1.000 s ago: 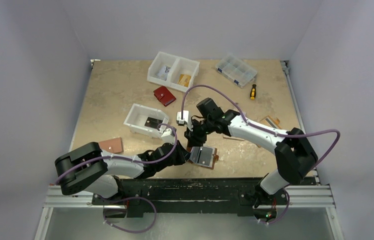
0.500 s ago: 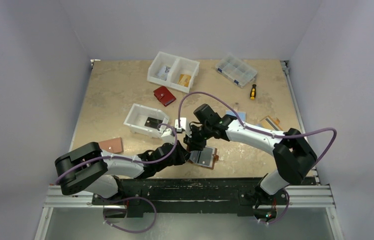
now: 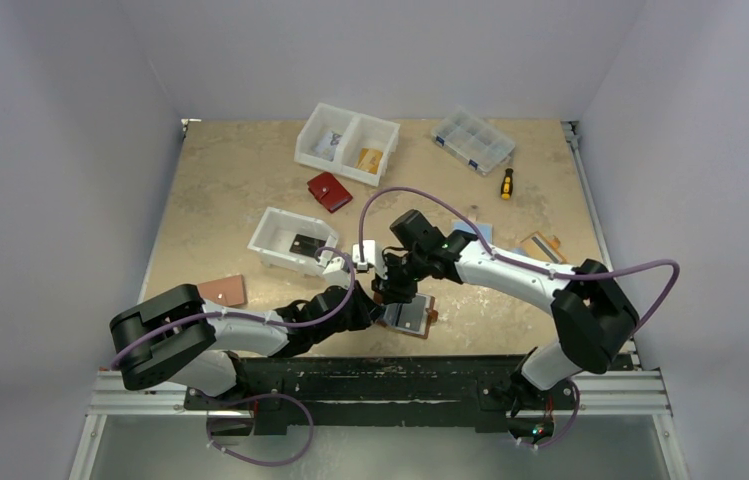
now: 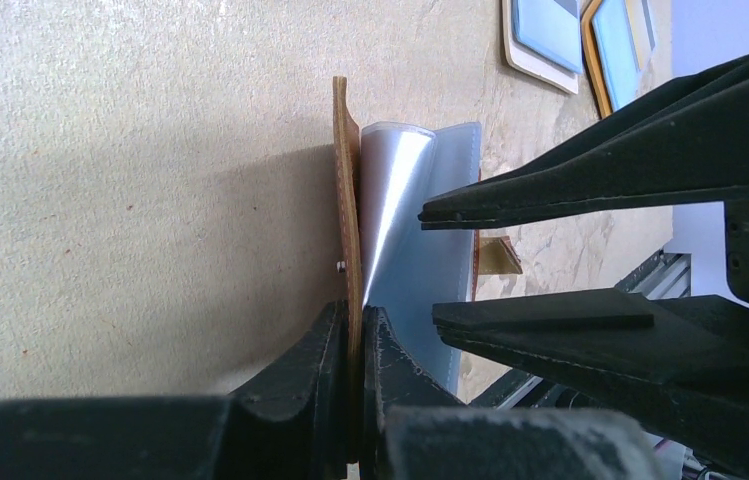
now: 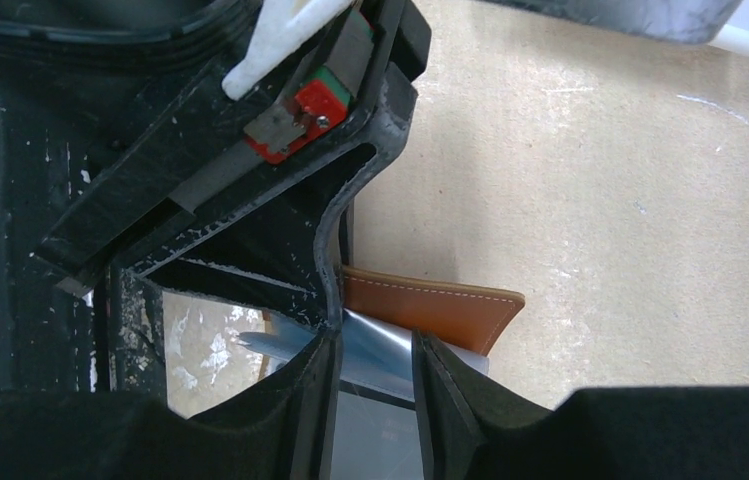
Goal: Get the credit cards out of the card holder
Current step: Open the card holder at the center of the board.
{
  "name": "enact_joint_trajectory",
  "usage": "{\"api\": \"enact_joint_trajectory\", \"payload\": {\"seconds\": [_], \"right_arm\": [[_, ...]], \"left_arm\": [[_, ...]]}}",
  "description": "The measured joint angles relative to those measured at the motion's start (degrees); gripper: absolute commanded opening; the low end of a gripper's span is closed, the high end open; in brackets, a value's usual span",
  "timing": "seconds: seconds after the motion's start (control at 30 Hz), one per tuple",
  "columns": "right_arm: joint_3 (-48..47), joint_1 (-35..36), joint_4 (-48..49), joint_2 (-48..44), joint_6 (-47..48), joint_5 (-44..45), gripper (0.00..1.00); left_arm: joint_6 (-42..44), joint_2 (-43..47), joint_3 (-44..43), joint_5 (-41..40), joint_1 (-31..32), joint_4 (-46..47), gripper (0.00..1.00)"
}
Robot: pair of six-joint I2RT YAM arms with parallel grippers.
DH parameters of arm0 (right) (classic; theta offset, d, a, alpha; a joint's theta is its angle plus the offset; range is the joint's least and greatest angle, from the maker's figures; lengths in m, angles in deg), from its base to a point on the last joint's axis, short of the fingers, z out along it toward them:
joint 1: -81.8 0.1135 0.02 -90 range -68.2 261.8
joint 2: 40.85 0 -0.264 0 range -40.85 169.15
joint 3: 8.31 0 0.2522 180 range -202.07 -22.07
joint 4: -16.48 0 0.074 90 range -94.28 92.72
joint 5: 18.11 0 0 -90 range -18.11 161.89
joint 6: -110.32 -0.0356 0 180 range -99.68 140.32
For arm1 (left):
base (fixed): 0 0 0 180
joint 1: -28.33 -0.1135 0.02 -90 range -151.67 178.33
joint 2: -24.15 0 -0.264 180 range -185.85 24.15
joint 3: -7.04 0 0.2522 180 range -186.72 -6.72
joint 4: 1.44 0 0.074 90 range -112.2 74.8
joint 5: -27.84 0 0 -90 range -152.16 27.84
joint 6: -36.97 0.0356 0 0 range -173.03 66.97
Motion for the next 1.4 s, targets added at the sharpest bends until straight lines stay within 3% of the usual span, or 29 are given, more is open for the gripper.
{"api": "enact_joint_trajectory", "payload": {"seconds": [1.3, 1.4], "right_arm": [[1.84, -0.39, -3.56, -2.78, 2.93, -0.17, 0.47], [2.03, -0.83, -3.89, -3.04, 2.91, -0.04, 0.48]], "left_arm": [[-0.04, 0.00, 0.09, 0.02, 0.00, 0.11, 0.00], [-0.07, 0.00, 0.42, -0.02, 0.00, 0.42, 0.08]]}}
